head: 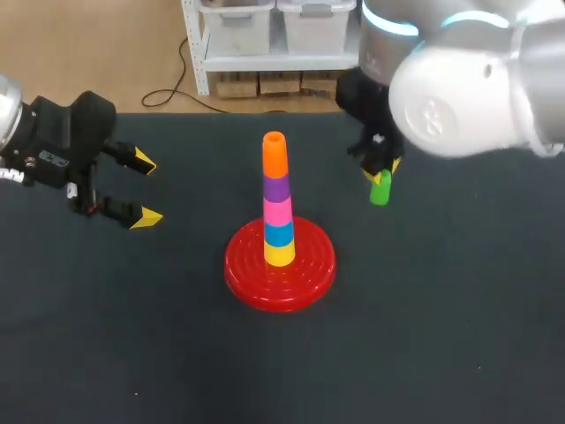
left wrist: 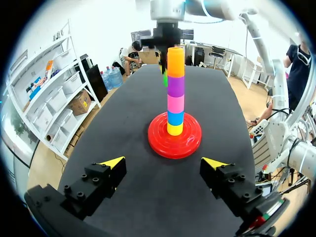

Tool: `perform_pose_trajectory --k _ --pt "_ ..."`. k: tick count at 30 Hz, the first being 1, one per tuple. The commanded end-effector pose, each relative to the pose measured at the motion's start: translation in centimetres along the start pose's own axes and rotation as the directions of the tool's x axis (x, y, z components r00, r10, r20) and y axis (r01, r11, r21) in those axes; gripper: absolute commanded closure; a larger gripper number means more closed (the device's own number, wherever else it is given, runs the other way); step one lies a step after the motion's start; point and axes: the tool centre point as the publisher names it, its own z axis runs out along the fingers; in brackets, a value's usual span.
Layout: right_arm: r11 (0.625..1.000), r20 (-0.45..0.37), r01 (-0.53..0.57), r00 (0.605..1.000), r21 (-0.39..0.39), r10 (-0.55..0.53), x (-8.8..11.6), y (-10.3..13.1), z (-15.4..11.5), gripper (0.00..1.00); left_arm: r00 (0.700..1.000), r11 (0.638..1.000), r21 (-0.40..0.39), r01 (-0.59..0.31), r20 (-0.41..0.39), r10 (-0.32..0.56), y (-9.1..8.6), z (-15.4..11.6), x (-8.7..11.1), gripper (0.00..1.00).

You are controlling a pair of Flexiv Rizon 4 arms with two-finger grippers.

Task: Pick up and stack the cylinders on the red base in this order: pink,purple,orange,green

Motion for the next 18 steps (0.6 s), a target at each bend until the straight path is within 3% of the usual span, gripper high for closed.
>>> perform_pose_trajectory --k 1,10,18 --pt "0.999 0.017 0.037 0.999 0.01 -0.037 0.0 0.9 -6.5 1.0 1.0 1.0 0.002 -0.001 0.001 0.001 0.1 0.0 0.1 0.0" --pt "0.983 0.129 0.176 0.975 0.048 -0.181 -2.5 4.1 -15.8 1.0 1.0 1.0 0.002 -0.001 0.001 0.001 0.1 0.0 0.1 0.0" --pt "0.956 0.152 0.286 0.944 0.061 -0.292 -5.0 8.3 -18.3 1.0 1.0 1.0 0.002 -0.001 0.001 0.001 0.1 0.0 0.1 0.0"
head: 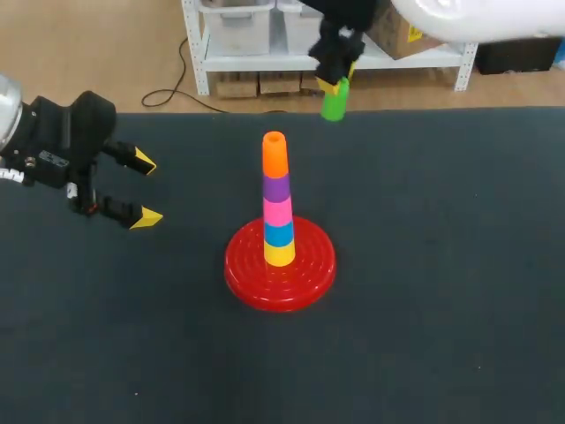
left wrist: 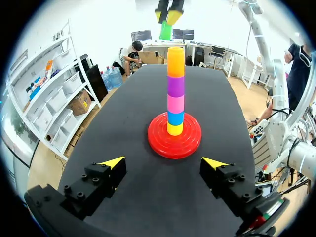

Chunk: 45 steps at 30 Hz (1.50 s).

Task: Pick up and stack the cylinders on the red base in this order: pink,purple,orange,green

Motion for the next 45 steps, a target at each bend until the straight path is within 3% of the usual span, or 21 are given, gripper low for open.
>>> perform_pose_trajectory --k 1,9,18,45 --pt "0.999 -0.011 0.041 0.999 -0.001 -0.041 -1.7 1.7 -0.9 1.0 1.0 1.0 0.002 -0.001 0.001 0.001 0.1 0.0 0.1 0.0" --pt "0.993 -0.013 0.111 0.994 -0.032 -0.111 -3.3 4.6 -0.3 1.0 1.0 1.0 0.002 -0.001 0.001 0.001 0.1 0.0 0.1 0.0" --pt "0.988 -0.019 0.144 0.989 -0.056 -0.145 -3.5 6.1 0.1 1.0 1.0 1.0 0.002 -0.001 0.001 0.001 0.1 0.0 0.1 0.0" --pt "0.988 -0.051 0.147 0.987 -0.05 -0.149 -3.7 6.3 1.6 1.0 1.0 1.0 0.002 -0.001 0.001 0.001 0.1 0.0 0.1 0.0"
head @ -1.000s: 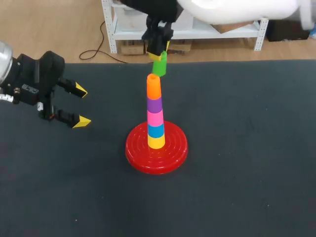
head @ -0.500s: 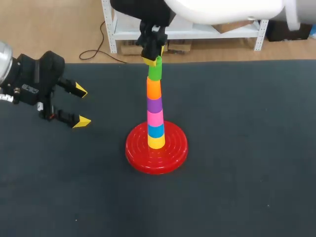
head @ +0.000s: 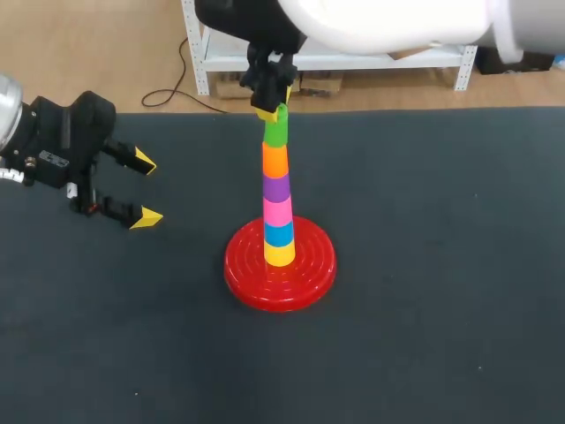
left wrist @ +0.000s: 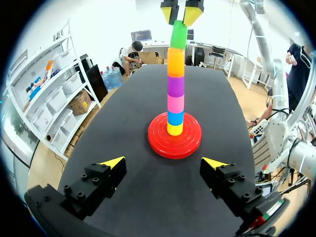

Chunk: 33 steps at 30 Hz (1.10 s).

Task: Pick up and stack the cylinders on the red base in this order: pink,purple,orange,green

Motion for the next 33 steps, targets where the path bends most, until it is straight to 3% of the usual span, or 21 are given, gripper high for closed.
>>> perform_pose_trajectory --k 1,16,33 --pt "1.0 -0.015 0.001 1.0 0.001 -0.001 -0.26 -0.05 0.19 1.0 1.0 1.0 0.002 -0.001 0.001 0.001 0.1 0.04 0.06 0.0" --pt "0.999 -0.065 0.049 0.997 0.013 -0.048 -1.04 0.25 0.23 1.0 1.0 1.0 0.002 -0.001 0.001 0.001 0.1 0.04 0.06 0.0" --pt "0.999 -0.082 0.036 0.996 0.003 -0.035 -0.23 0.23 0.73 1.0 1.0 1.0 0.002 -0.001 0.001 0.001 0.1 0.04 0.06 0.0"
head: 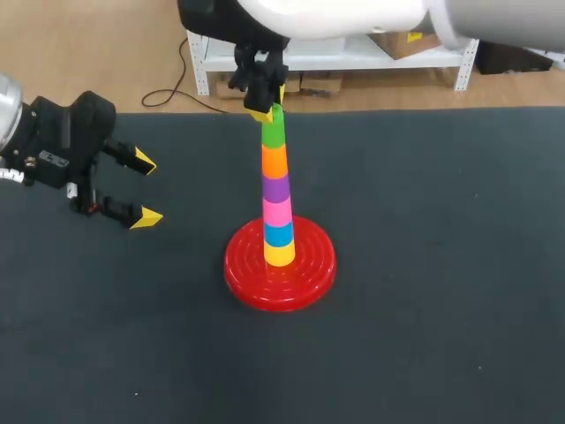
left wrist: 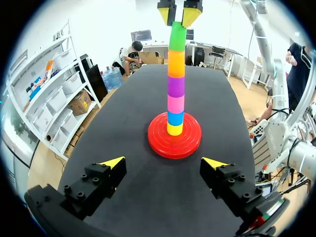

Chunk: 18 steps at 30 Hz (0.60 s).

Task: Pick up and stack the cylinders on the red base in this order: pink,purple,orange,green

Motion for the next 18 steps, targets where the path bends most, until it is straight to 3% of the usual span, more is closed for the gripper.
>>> perform_pose_trajectory --k 1,18 --pt "1.0 0.003 -0.006 1.0 -0.004 0.006 0.2 0.1 0.5 1.0 1.0 1.0 0.002 -0.001 0.001 0.001 0.1 0.0 0.1 0.0" --pt "0.999 -0.028 -0.028 0.999 -0.032 0.027 -0.1 -0.4 2.7 1.0 1.0 1.0 0.002 -0.001 0.001 0.001 0.1 0.0 0.1 0.0"
